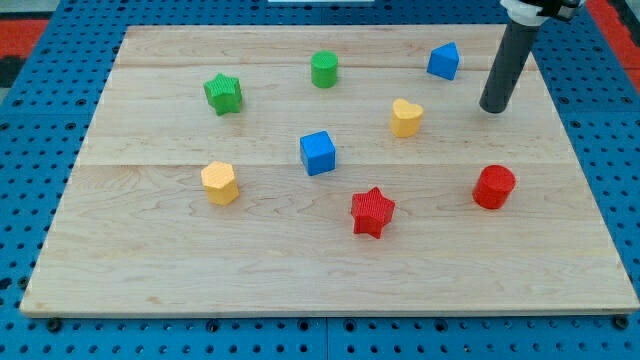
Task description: Push the green star to the center left
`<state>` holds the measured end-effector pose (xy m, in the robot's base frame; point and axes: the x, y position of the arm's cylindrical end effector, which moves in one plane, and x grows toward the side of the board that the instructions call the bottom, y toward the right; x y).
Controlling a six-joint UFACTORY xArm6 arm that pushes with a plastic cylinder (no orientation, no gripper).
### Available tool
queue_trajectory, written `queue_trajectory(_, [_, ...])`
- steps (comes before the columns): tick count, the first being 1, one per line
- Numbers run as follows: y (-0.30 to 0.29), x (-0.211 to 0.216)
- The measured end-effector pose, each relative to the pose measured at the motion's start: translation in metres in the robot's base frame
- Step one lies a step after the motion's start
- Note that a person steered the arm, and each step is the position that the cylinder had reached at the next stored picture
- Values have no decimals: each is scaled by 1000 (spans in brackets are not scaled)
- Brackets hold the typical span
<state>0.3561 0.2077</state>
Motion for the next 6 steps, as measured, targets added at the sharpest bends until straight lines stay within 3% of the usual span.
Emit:
queue_trajectory(3, [-68,-61])
queue_trajectory(4, [-183,-52])
queue_trajectory(6, [-307,-33])
